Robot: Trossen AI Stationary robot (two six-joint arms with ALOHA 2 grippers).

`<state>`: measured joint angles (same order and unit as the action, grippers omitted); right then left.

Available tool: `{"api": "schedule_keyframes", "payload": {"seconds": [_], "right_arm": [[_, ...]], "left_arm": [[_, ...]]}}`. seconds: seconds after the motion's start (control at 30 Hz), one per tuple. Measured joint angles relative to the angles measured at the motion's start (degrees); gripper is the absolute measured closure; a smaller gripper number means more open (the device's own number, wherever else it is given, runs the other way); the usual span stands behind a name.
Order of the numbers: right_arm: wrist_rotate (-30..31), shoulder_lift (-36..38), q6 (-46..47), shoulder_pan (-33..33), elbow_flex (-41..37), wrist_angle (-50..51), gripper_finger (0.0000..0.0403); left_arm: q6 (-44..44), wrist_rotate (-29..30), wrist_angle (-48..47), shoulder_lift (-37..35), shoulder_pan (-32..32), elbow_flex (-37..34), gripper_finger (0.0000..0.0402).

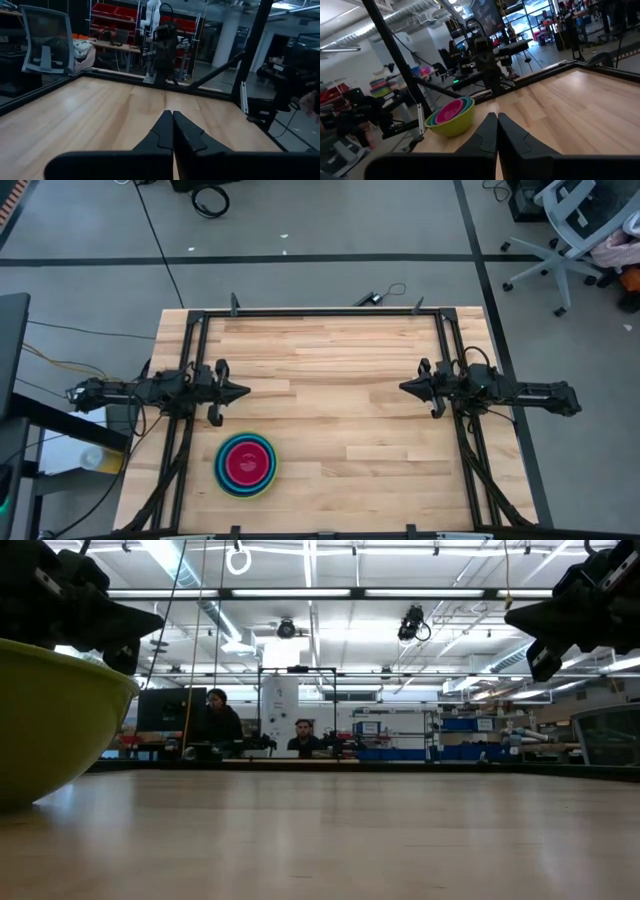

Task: Nest bowls inside each other
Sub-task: Return to Home Position

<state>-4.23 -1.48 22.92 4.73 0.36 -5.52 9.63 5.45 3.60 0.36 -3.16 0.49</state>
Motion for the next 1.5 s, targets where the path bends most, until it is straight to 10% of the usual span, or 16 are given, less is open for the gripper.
{"api": "schedule_keyframes", "payload": {"seconds": [1.5], "right_arm": [[0.1, 0.0, -0.1, 0.0, 0.0, 0.0, 0.0391]], "left_arm": [[-0.2, 0.1, -0.4, 0.0, 0.0, -0.1, 0.0388]]}}
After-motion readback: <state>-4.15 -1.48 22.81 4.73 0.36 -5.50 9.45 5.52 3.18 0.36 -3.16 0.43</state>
